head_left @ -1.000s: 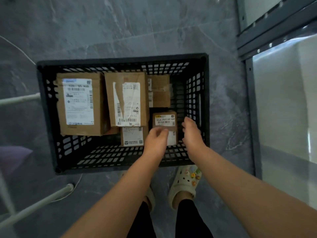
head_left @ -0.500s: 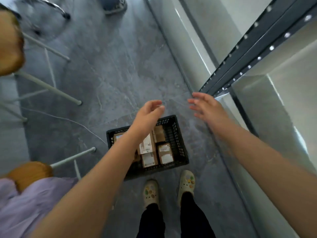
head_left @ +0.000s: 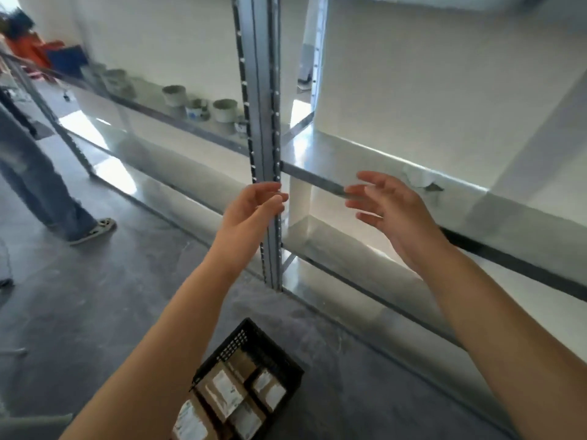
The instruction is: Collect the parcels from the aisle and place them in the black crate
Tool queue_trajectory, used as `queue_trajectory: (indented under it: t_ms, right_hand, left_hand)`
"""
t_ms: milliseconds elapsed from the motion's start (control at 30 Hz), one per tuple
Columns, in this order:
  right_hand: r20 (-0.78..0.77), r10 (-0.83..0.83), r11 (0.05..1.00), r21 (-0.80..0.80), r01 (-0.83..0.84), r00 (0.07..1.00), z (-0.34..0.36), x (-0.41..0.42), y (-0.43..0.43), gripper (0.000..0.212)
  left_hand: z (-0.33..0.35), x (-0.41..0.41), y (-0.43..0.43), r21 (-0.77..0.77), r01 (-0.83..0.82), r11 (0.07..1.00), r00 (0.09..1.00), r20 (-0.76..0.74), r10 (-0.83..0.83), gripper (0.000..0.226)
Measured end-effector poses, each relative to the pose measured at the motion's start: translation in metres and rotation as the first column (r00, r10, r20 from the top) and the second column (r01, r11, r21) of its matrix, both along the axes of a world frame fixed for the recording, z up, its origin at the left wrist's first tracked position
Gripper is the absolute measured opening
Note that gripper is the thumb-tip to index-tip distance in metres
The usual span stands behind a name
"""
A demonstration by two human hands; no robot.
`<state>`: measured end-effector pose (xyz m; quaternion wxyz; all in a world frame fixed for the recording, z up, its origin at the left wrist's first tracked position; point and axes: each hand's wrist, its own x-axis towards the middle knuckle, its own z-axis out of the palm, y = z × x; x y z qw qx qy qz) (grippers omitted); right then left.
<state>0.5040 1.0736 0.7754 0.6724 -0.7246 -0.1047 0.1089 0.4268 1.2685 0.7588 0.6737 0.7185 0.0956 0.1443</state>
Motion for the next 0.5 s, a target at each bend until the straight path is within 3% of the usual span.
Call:
queue_trajectory:
  t_ms: [200,500]
  right_hand:
    - [0.148,-0.339,0.937,0.135,0.321,0.929,0.071,-0.046,-0.129,0.026]
    - [0.326,-0.555,0.829,0.149,0.539,0.765,0.126,-0.153,-0.305,0.025]
  left_hand:
    - [0.076,0.009,-0.121,0.036,0.271,0.962,0.946,0.177,-0.273,0.021]
    - [0.135,-0.021,-0.302,-0.015,0.470,0.882,0.847,0.291,-0.446,0.017]
